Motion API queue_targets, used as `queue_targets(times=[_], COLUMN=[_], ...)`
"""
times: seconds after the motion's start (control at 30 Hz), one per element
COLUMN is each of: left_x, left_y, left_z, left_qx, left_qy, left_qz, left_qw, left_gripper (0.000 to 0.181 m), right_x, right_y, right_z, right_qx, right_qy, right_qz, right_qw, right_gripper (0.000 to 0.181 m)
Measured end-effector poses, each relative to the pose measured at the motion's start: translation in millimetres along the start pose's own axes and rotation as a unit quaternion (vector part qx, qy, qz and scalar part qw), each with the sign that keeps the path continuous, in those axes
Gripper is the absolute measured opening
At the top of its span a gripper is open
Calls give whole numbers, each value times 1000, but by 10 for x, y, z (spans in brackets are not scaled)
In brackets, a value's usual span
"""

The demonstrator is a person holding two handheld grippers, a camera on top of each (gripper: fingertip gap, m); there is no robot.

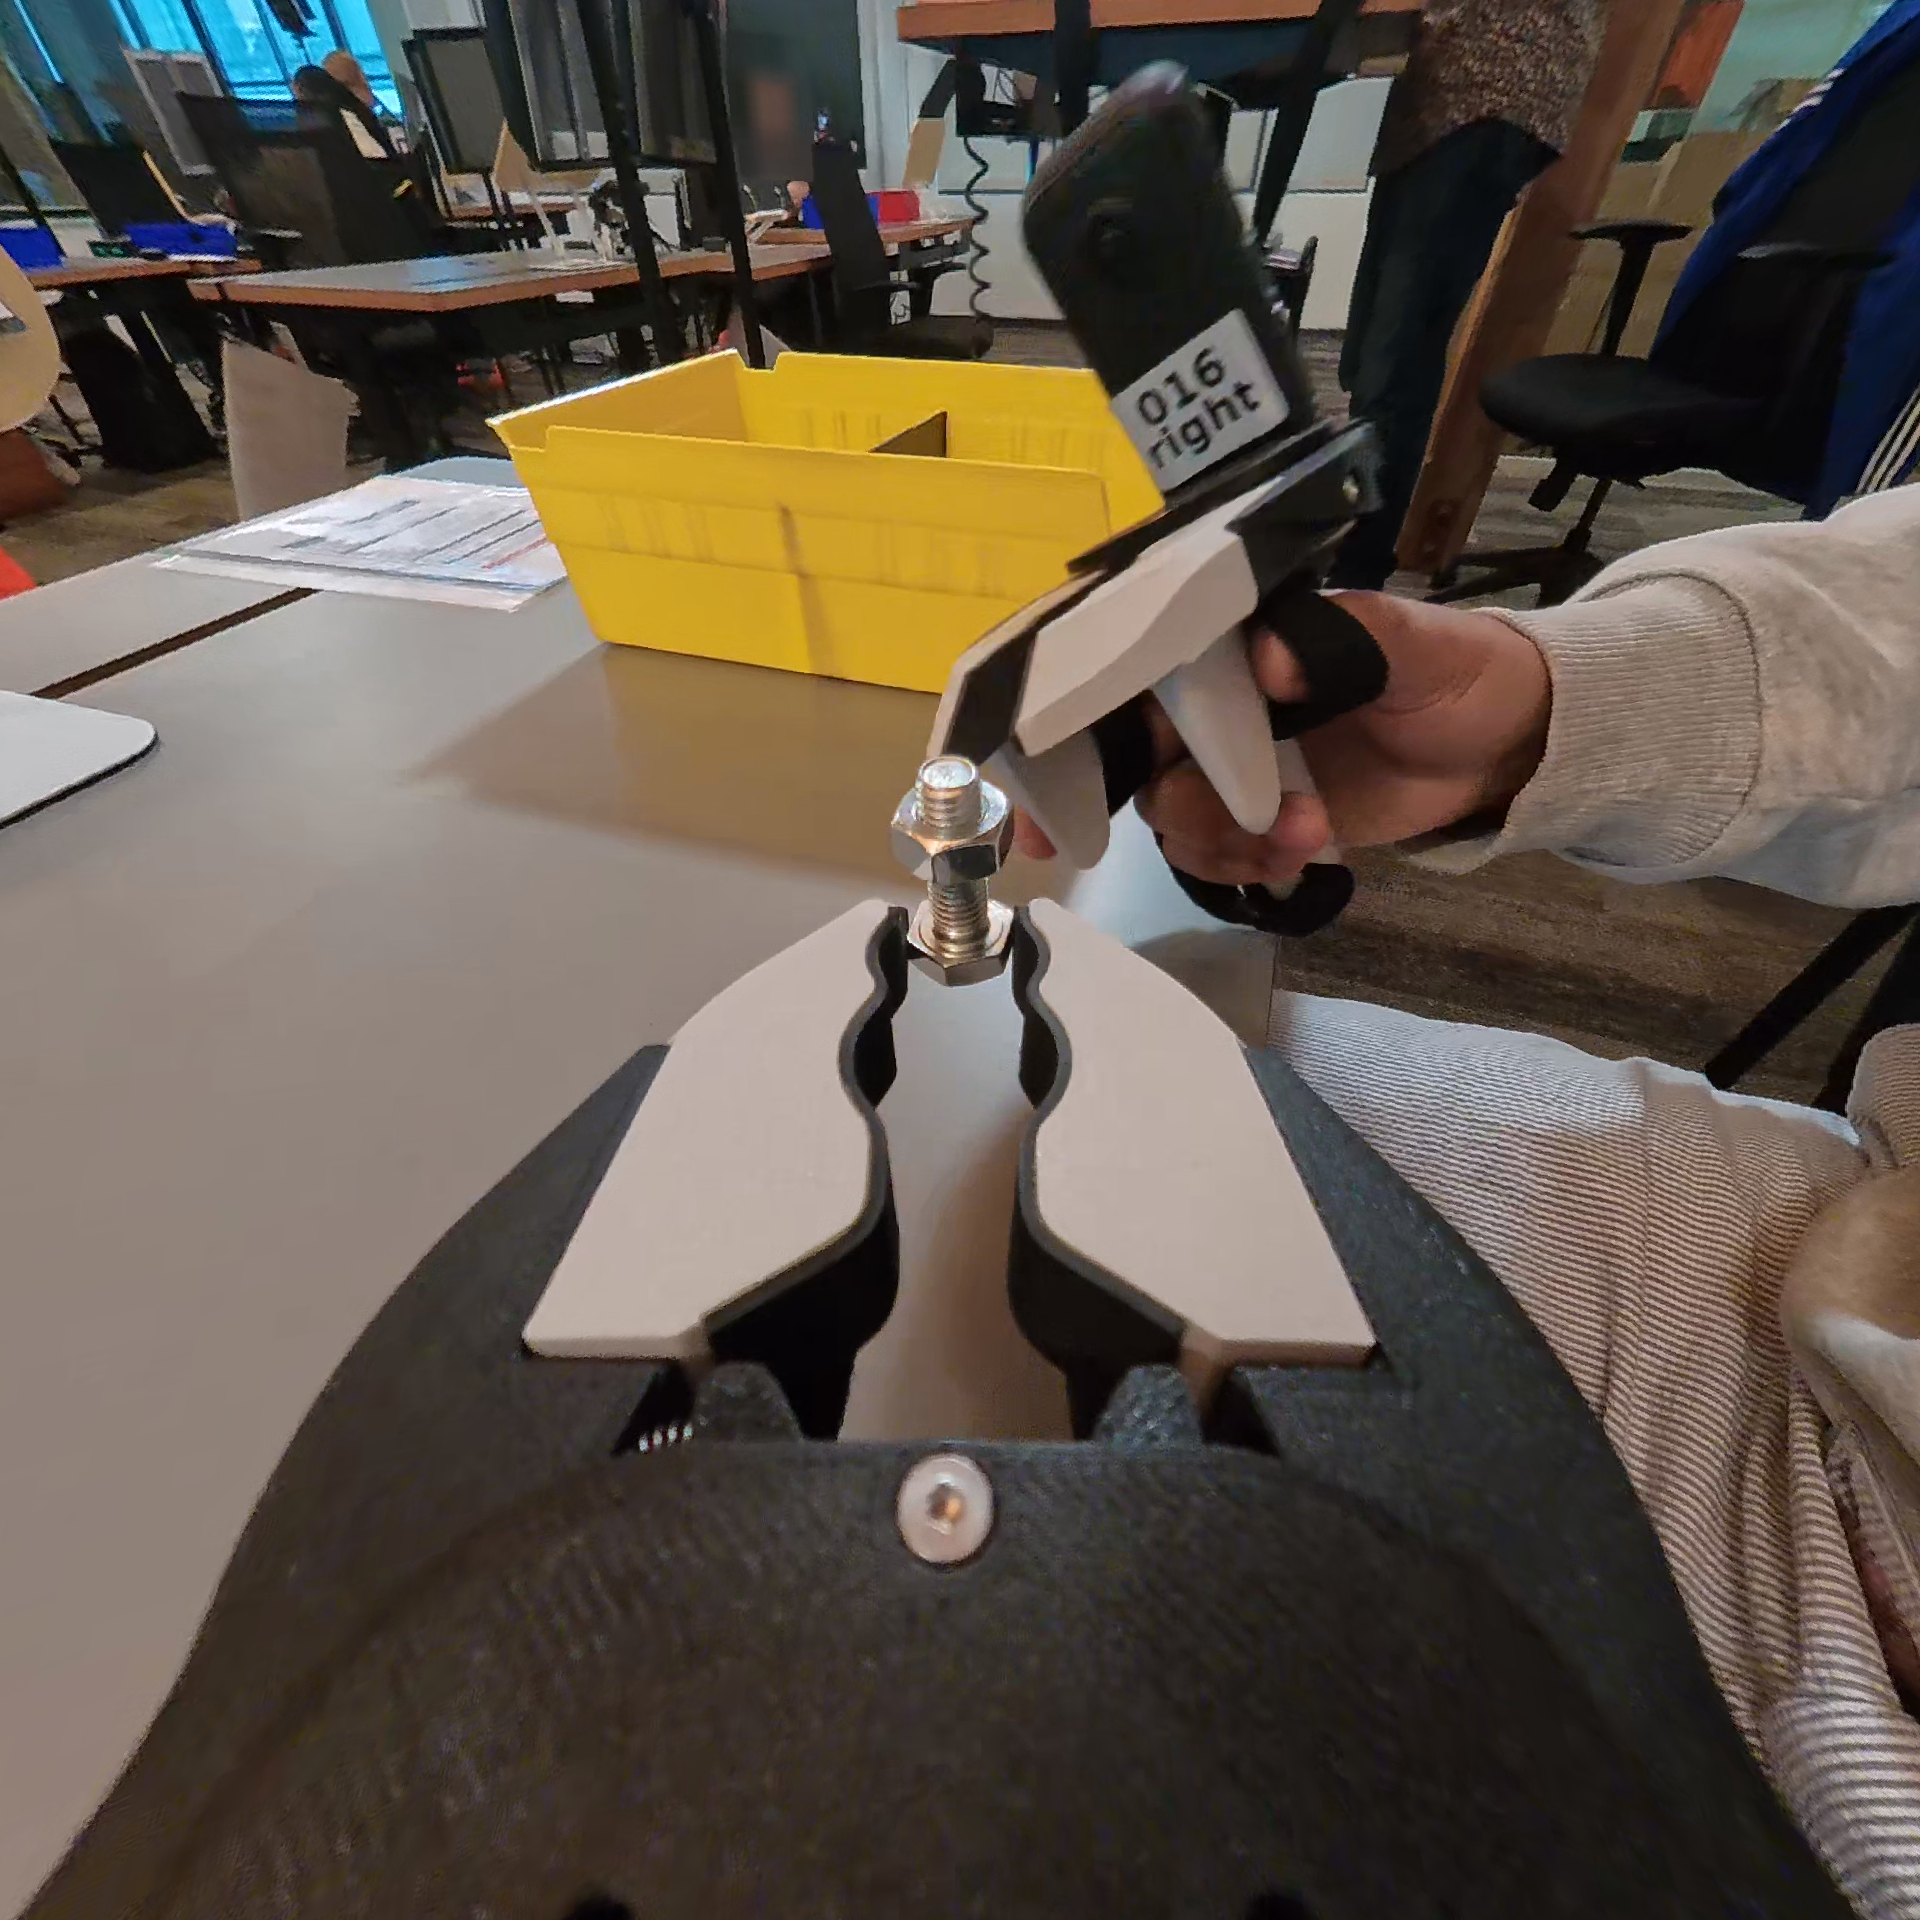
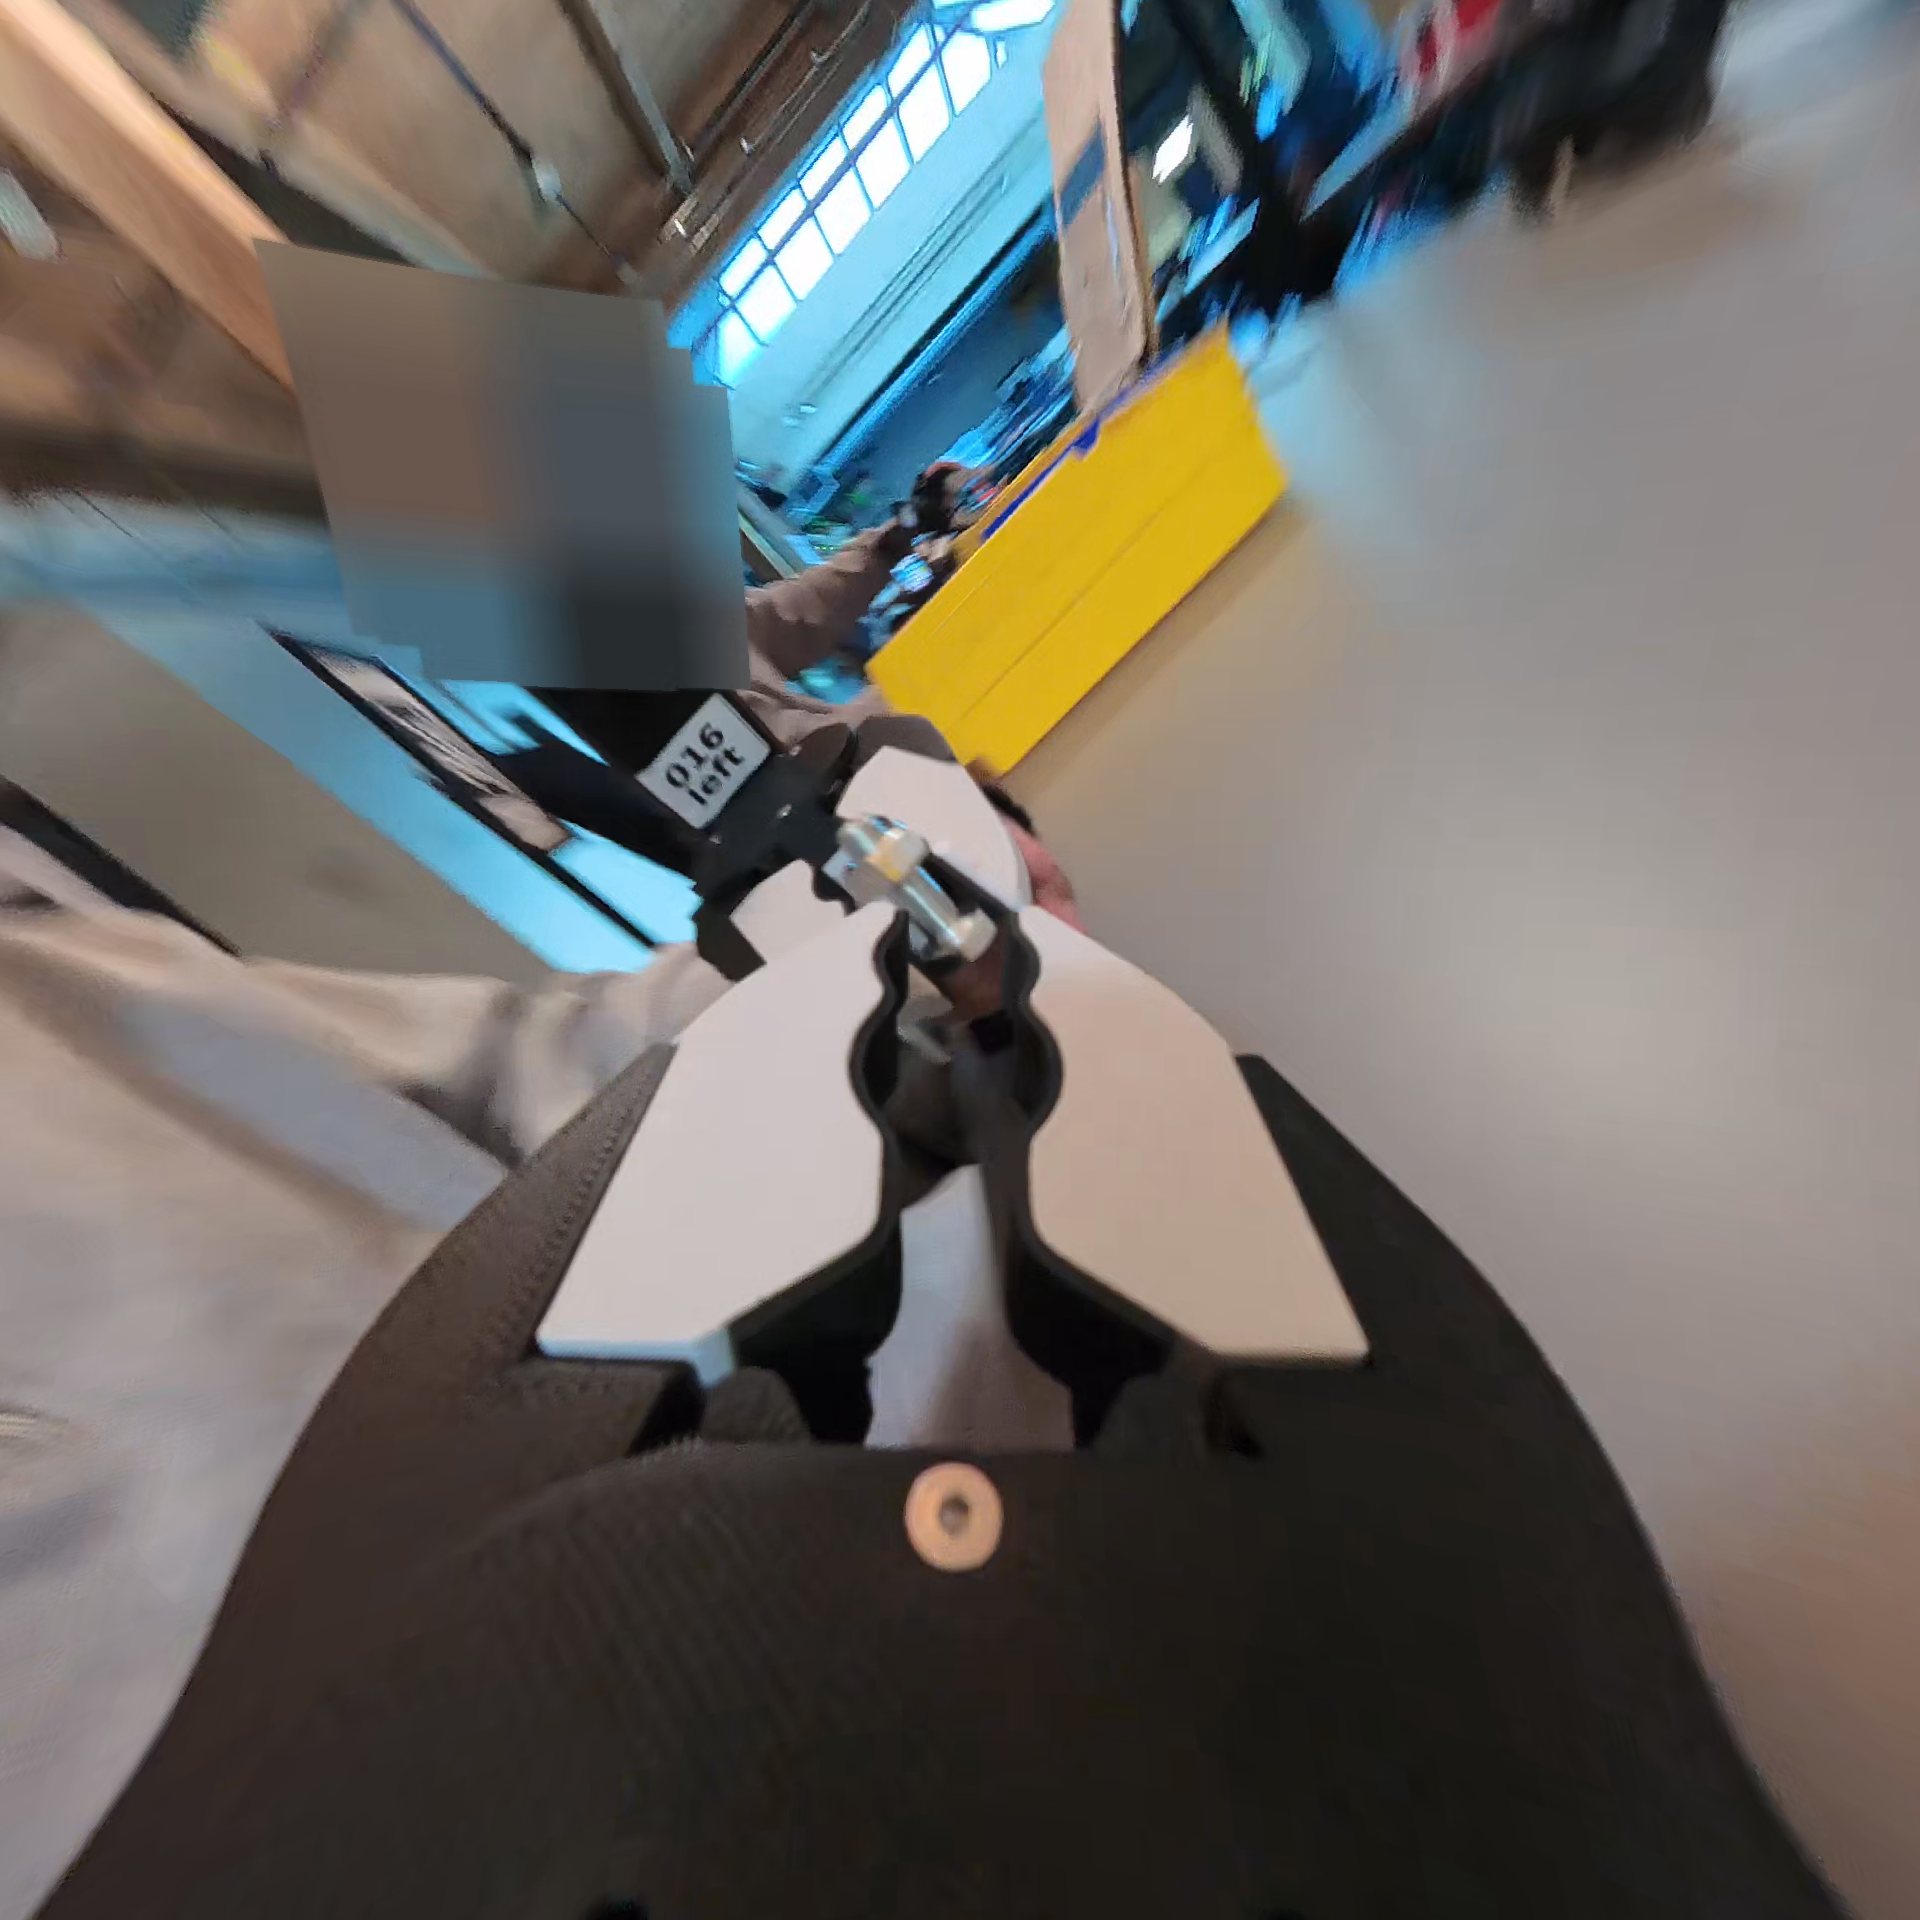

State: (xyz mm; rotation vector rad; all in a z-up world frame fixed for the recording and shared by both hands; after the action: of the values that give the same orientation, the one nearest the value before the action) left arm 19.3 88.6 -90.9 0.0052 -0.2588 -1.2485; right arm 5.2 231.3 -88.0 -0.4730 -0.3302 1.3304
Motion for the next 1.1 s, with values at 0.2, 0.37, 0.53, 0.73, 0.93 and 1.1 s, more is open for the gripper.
queue_targets(times=[0.2, 0.37, 0.53, 0.73, 0.93, 1.1], left_x=[-18, -32, -26, -15, 1, 33], left_y=[38, 79, 95, 103, 105, 80], left_z=[-15, -27, -27, -19, 8, 28], left_qx=[-12, -21, -22, -20, -1, 23], left_qy=[-11, -20, -19, -10, 16, 37], left_qz=[-5, -16, -26, -35, -46, -61], left_qw=[1000, 999, 999, 999, 999, 997], left_gripper=[19, 19, 19, 19, 23, 28], right_x=[-71, -141, -155, -159, -136, -94], right_y=[-157, -236, -264, -293, -303, -290], right_z=[-13, -75, -96, -97, -70, -33], right_qx=[162, 254, 288, 294, 273, 240], right_qy=[-19, -56, -64, -64, -50, -31], right_qz=[-36, -55, -62, -53, -44, -32], right_qw=[986, 964, 953, 952, 960, 970], right_gripper=[17, 14, 12, 10, 9, 9])
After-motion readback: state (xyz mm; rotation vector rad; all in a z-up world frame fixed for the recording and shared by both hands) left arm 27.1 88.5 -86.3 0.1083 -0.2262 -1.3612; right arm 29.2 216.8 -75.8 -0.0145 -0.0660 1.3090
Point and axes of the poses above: each gripper's, where its closed fingertips meet, x back along the fingers, z out of its top, y = z × x across the jaws, the point moved 7 cm from there along x, back along the fingers, and after that the axes turned 9 degrees about x, right-handed, at the moved point
